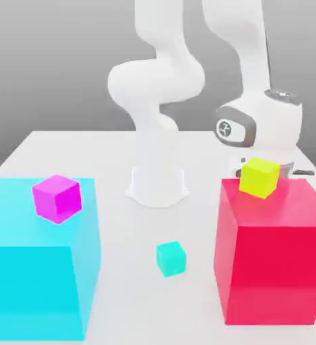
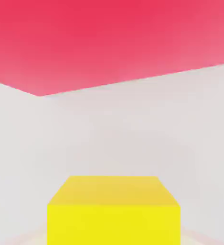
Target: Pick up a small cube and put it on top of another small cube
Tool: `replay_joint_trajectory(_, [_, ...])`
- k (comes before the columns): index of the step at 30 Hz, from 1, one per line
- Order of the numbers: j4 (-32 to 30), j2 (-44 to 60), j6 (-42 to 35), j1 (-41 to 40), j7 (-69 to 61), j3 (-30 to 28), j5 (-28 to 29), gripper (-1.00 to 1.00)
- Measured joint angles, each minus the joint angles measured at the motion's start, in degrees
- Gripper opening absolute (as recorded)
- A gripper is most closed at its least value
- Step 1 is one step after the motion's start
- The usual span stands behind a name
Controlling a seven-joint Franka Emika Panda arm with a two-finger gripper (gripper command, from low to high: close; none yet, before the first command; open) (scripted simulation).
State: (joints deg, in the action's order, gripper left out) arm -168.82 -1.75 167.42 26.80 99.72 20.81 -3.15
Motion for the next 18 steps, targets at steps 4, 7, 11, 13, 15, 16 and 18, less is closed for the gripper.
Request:
replay_joint_trajectory(4, [6.2, -0.2, -5.8, 1.5, -3.1, 0.0, -4.3, -1.00])
replay_joint_trajectory(7, [12.3, -0.5, -11.8, 2.9, -8.3, -0.1, -9.4, -1.00])
replay_joint_trajectory(11, [20.4, -1.8, -20.7, 4.3, -16.8, -0.9, -17.1, -1.00])
replay_joint_trajectory(13, [23.3, -3.5, -25.3, 4.1, -21.5, -2.0, -20.0, -1.00])
replay_joint_trajectory(15, [24.5, -5.4, -28.6, 3.6, -24.9, -3.3, -21.2, -1.00])
replay_joint_trajectory(16, [25.0, -6.4, -30.1, 3.3, -26.4, -4.0, -21.5, -1.00])
replay_joint_trajectory(18, [25.7, -8.4, -32.8, 2.7, -29.2, -5.4, -21.8, -1.00])
